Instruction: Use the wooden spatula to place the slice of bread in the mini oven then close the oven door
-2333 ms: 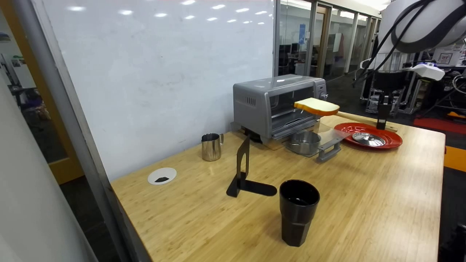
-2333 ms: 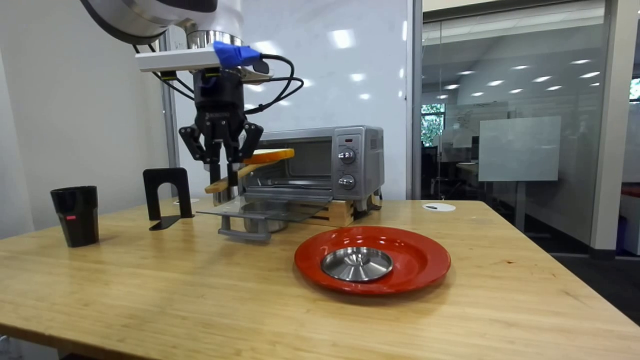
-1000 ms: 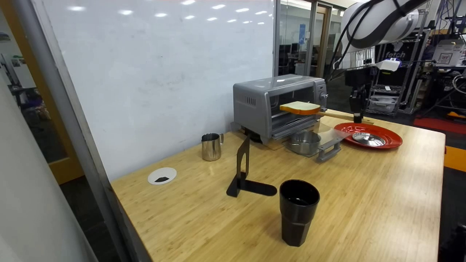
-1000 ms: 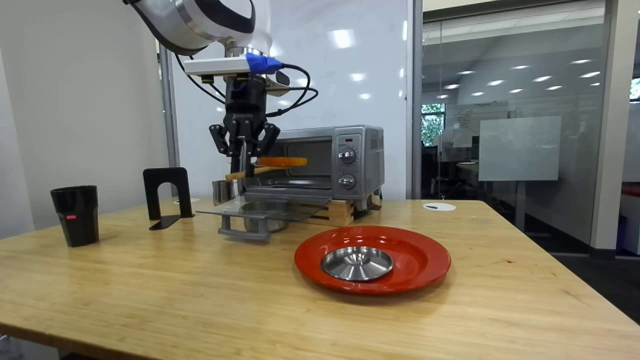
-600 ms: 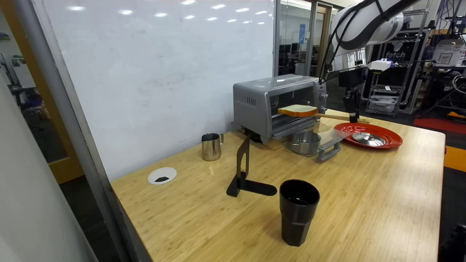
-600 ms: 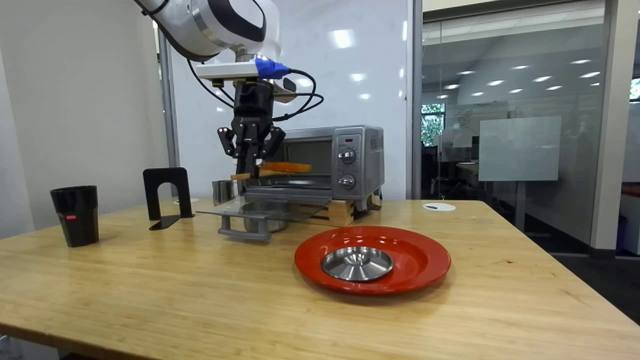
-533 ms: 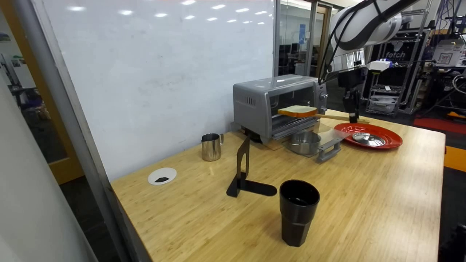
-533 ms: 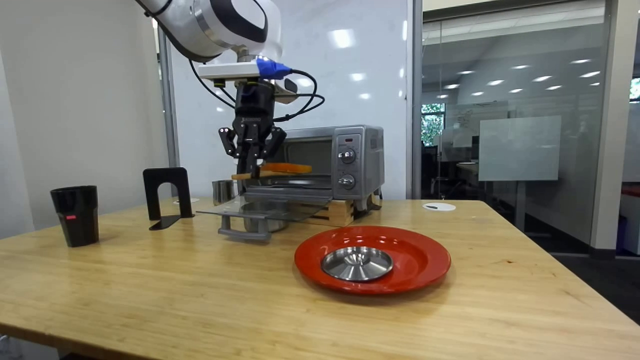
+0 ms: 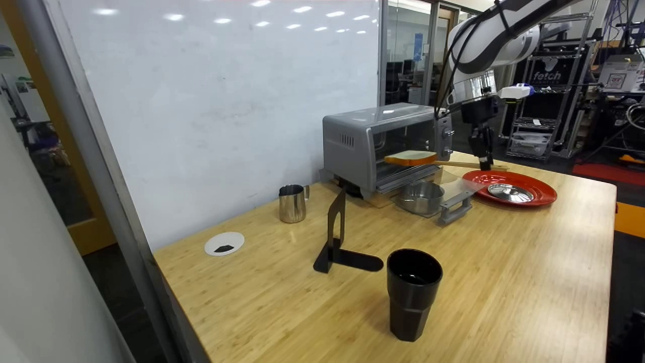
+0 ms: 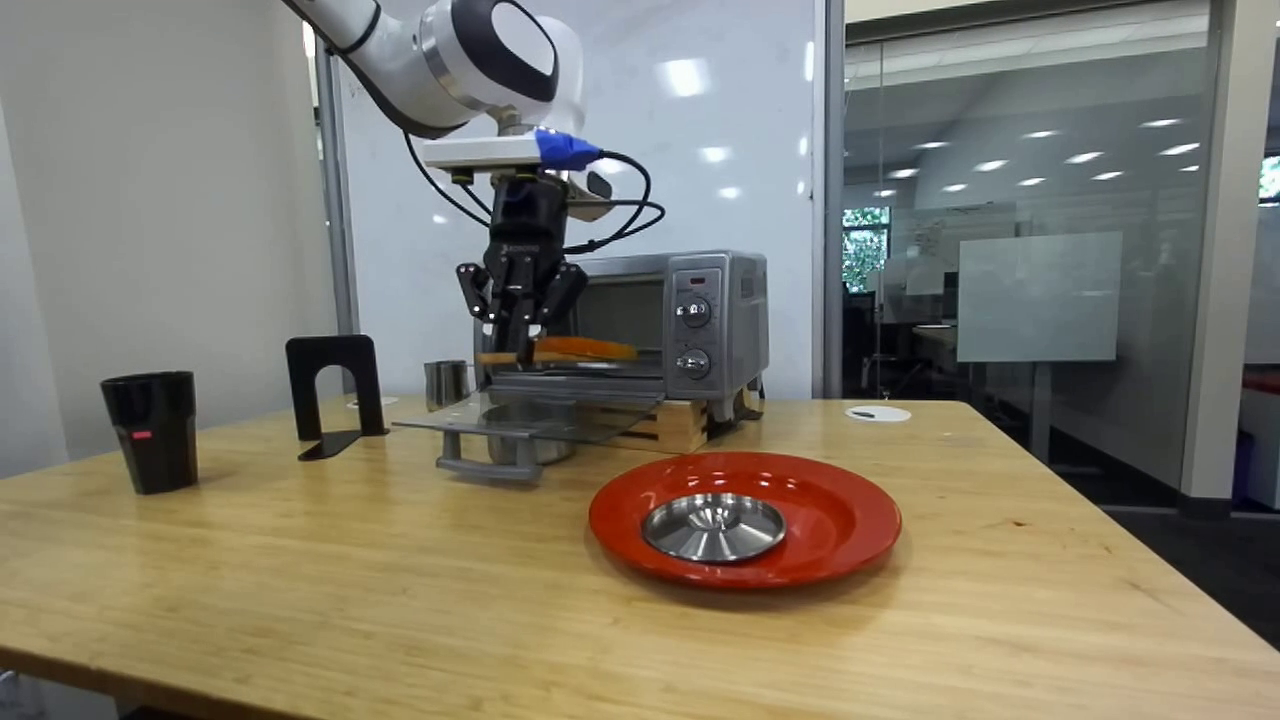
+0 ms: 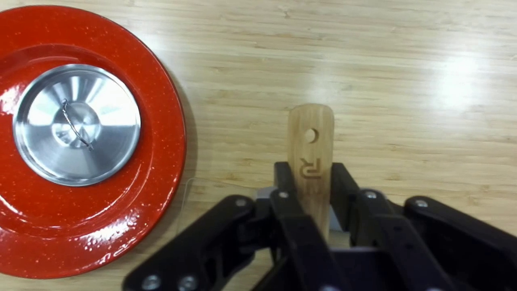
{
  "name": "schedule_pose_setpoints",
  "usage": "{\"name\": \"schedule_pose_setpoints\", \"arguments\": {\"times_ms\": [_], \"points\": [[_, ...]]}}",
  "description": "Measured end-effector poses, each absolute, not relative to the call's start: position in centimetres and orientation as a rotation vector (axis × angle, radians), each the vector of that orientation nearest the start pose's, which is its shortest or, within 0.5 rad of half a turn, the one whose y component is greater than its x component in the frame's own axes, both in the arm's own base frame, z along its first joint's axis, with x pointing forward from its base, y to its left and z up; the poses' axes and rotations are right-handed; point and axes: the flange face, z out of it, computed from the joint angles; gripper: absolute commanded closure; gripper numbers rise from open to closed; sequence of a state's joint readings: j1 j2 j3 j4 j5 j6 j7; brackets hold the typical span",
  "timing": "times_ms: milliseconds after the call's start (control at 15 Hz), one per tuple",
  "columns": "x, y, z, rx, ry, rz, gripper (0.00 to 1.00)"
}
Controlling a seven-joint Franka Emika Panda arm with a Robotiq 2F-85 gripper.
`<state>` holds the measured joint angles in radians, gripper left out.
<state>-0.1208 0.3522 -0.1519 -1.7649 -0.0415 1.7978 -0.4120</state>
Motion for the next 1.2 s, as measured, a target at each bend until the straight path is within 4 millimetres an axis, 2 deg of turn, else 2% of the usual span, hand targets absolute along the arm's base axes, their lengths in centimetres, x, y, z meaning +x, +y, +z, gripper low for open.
{"name": "schedule_pose_setpoints", "arguments": {"times_ms": [400,1200], "points": [[60.2,-15.3,33.5,-3.063,-0.239,0.548,0.93],[62.4,-13.9,34.5,-3.067,-0.253,0.536,0.93]]}}
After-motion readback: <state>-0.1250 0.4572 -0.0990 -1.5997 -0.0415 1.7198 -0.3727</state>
